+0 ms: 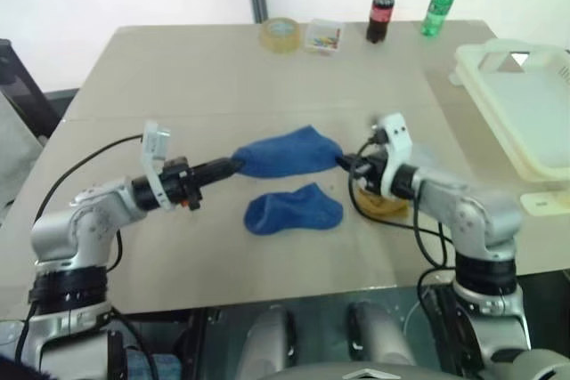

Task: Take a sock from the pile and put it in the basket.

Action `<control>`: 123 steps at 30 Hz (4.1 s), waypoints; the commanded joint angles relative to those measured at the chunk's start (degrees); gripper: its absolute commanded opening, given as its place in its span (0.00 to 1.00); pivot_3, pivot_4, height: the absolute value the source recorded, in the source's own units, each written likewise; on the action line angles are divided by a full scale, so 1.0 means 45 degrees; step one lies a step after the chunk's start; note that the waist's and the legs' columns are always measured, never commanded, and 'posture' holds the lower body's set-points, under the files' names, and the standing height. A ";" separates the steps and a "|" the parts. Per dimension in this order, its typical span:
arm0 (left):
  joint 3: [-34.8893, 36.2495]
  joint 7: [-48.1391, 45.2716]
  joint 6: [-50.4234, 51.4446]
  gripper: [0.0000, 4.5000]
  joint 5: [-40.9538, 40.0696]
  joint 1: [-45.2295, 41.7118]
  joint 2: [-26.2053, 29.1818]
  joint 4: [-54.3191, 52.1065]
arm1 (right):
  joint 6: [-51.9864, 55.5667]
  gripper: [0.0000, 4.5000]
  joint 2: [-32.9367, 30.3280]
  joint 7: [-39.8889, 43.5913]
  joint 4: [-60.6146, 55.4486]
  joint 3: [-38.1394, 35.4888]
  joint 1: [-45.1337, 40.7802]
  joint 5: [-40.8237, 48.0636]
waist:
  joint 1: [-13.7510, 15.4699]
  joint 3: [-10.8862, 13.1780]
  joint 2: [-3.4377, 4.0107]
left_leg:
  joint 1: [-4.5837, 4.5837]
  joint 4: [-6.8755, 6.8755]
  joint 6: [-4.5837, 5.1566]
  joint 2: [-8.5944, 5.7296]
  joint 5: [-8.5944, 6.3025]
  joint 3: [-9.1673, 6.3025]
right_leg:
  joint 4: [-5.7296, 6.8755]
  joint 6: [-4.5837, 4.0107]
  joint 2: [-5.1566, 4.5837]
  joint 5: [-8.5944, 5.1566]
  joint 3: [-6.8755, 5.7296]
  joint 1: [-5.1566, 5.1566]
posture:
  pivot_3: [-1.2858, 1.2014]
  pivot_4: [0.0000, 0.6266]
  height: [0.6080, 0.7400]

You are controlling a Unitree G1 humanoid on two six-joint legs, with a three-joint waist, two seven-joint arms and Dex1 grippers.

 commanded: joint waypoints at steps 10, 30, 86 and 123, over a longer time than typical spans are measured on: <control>-0.0175 0.1599 -0.0420 0.01 -0.0346 0.3475 -0.0108 -0.3060 | 0.4096 0.00 0.1000 -0.1066 -0.3313 -0.1839 0.1037 0.1351 | 0.0064 -0.0001 0.0002 | 0.0071 0.0001 -0.0012 -0.0011 0.0007 0.0001 | 0.0001 -0.0069 -0.0008 -0.0041 -0.0001 0.0048 | 0.52 0.24 1.00; -0.1934 0.1524 -0.2659 0.01 0.1407 0.2998 -0.0140 -0.1608 | 0.3412 0.00 0.1357 -0.1988 -0.3344 -0.0866 0.2199 0.0907 | 0.0038 0.0000 0.0001 | 0.0050 -0.0029 -0.0011 -0.0019 0.0005 0.0008 | -0.0047 -0.0071 -0.0009 -0.0043 0.0000 0.0039 | 0.52 0.24 1.00; -0.2046 0.1801 -0.2433 0.99 0.1754 0.2057 -0.0237 0.0847 | -0.9835 0.37 -0.2020 0.2909 0.3549 0.5908 0.2493 -0.3390 | 0.0267 -0.0002 -0.0049 | 0.0092 -0.0053 -0.0011 -0.0012 0.0007 0.0007 | -0.0077 -0.0071 0.0005 -0.0042 -0.0004 0.0082 | 0.52 0.24 1.00; -0.0774 0.2769 0.7103 0.99 -0.3334 -0.1542 -0.3964 0.3676 | -1.0028 0.37 -0.2083 0.2757 0.3588 0.6028 0.2702 -0.4611 | 0.0311 -0.0083 -0.0046 | 0.0268 -0.0068 -0.0006 -0.0032 0.0003 -0.0013 | -0.0111 -0.0076 -0.0032 -0.0054 -0.0019 0.0279 | 0.52 0.24 1.00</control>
